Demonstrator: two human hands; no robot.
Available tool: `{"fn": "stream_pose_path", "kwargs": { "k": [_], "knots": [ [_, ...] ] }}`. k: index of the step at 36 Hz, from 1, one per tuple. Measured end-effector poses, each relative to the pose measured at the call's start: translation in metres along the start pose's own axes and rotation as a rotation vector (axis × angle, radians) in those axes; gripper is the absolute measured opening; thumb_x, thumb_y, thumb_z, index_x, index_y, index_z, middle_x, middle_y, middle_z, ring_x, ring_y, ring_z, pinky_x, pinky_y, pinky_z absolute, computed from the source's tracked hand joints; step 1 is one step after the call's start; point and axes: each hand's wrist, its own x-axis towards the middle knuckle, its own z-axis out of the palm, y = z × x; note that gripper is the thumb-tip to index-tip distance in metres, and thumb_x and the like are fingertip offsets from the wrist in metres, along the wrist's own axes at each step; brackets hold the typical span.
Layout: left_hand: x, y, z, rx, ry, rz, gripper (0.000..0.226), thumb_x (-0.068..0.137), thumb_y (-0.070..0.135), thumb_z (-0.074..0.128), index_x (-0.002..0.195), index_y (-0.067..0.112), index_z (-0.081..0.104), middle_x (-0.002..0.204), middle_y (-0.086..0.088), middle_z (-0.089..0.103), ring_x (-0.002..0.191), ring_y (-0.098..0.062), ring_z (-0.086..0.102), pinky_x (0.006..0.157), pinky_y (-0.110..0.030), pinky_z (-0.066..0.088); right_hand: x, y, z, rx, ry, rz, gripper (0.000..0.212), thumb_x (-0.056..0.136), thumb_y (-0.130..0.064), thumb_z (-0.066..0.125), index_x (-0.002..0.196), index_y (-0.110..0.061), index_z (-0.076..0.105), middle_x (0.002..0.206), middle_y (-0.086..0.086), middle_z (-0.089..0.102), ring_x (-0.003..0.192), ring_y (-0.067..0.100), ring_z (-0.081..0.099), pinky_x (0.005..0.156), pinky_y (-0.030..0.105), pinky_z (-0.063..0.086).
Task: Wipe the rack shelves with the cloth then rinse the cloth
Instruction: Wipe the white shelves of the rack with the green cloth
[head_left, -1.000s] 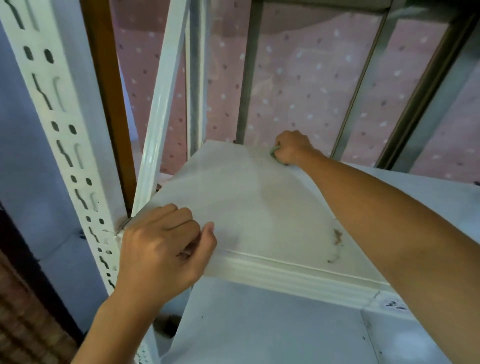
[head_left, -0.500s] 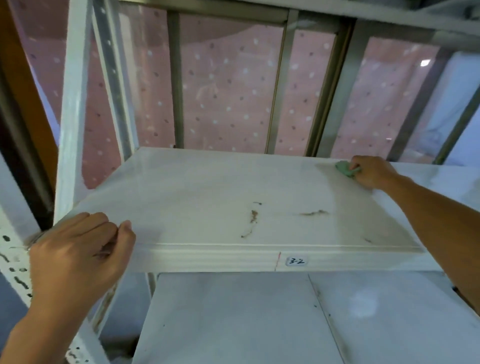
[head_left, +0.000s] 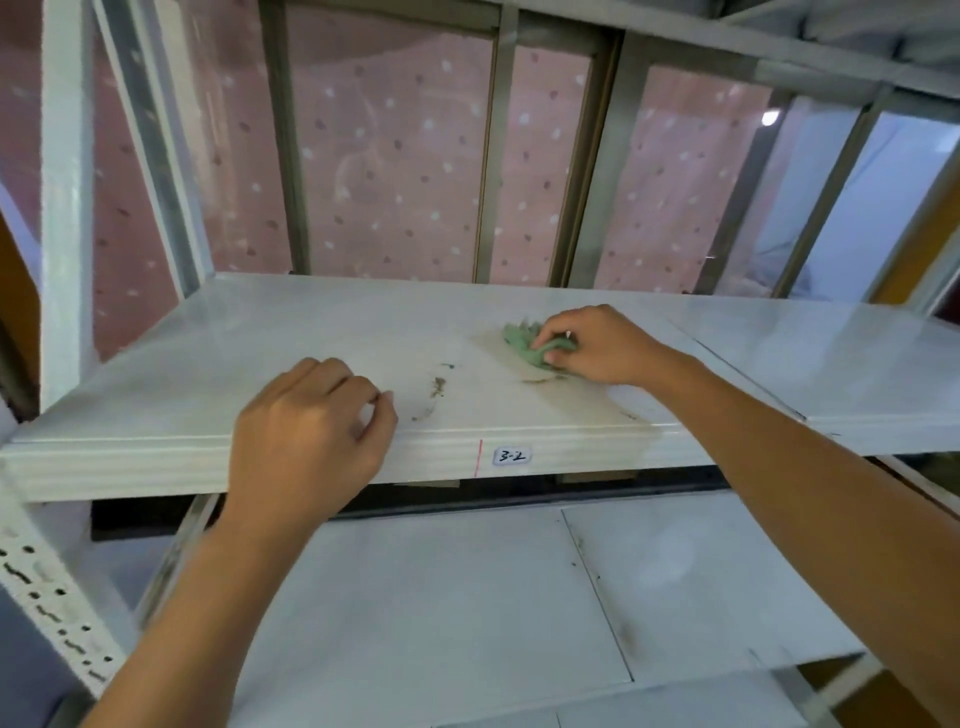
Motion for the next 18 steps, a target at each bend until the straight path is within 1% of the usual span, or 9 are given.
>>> {"fn": "stream_pose_path", "kwargs": {
  "k": [2,4,7,9,11,14,16,18],
  "knots": [
    [0.002,0.007,0.004,-0.066,-0.042,0.019,0.026,0.093,0.024,0.061,0.073,0.012,0.074,0.074,-0.002,0.066,0.067,-0.023,0.058,0.056,-0.029,0.042,-0.005,-0.002,-0.006,-0.04,-0.012,0.017,0.022,0.088,-0.024,0.071,0.108,-0.03,0.074,0.111,-0.011,0.068,0.092,0.007,0.054,0.082,0.019,0.035],
    [0.004,0.007,0.006,-0.084,-0.072,0.024,0.026,0.093,0.027,0.06,0.076,0.014,0.075,0.077,0.0,0.067,0.069,-0.021,0.059,0.057,-0.029,0.042,-0.014,0.012,-0.017,-0.104,-0.009,0.082,0.021,0.089,-0.023,0.069,0.109,-0.028,0.074,0.113,-0.008,0.069,0.093,0.01,0.056,0.083,0.021,0.038],
    [0.005,0.0,0.002,-0.091,-0.082,0.014,0.028,0.093,0.028,0.058,0.078,0.014,0.076,0.078,-0.001,0.068,0.07,-0.021,0.059,0.057,-0.03,0.045,-0.043,0.053,-0.029,-0.24,0.075,0.256,0.02,0.092,-0.032,0.06,0.109,-0.029,0.072,0.12,-0.004,0.069,0.104,0.022,0.06,0.088,0.029,0.045],
    [0.0,-0.008,-0.004,-0.08,-0.08,0.001,0.029,0.094,0.029,0.058,0.078,0.013,0.076,0.079,-0.001,0.068,0.07,-0.022,0.06,0.058,-0.031,0.047,-0.067,0.076,-0.035,-0.285,0.127,0.394,0.026,0.094,-0.041,0.055,0.11,-0.028,0.071,0.123,0.003,0.068,0.11,0.029,0.061,0.092,0.033,0.047],
    [-0.007,-0.016,-0.01,-0.067,-0.089,-0.02,0.03,0.094,0.031,0.058,0.076,0.014,0.075,0.077,0.0,0.067,0.069,-0.022,0.059,0.056,-0.03,0.045,-0.089,0.088,-0.043,-0.287,0.139,0.495,0.033,0.094,-0.045,0.054,0.114,-0.025,0.07,0.124,0.009,0.067,0.112,0.034,0.06,0.095,0.037,0.047],
    [-0.016,-0.023,-0.017,-0.124,-0.131,-0.06,0.034,0.095,0.032,0.055,0.074,0.014,0.074,0.077,0.003,0.065,0.068,-0.018,0.057,0.054,-0.028,0.045,-0.112,0.086,-0.047,-0.246,0.159,0.592,0.031,0.092,-0.042,0.059,0.117,-0.027,0.07,0.128,0.01,0.065,0.115,0.037,0.057,0.099,0.042,0.047],
    [-0.017,-0.023,-0.02,-0.158,-0.166,-0.074,0.036,0.095,0.034,0.052,0.076,0.014,0.075,0.079,0.005,0.065,0.069,-0.017,0.058,0.053,-0.029,0.048,-0.121,0.072,-0.044,-0.194,0.171,0.632,0.03,0.09,-0.039,0.063,0.117,-0.028,0.071,0.127,0.009,0.066,0.114,0.036,0.057,0.097,0.041,0.048],
    [-0.016,-0.022,-0.022,-0.156,-0.182,-0.07,0.036,0.094,0.033,0.05,0.076,0.014,0.075,0.08,0.006,0.065,0.069,-0.016,0.058,0.052,-0.028,0.048,-0.127,0.05,-0.039,-0.114,0.19,0.645,0.028,0.088,-0.039,0.065,0.113,-0.029,0.073,0.124,0.006,0.068,0.113,0.033,0.058,0.096,0.038,0.046]
  ]
}}
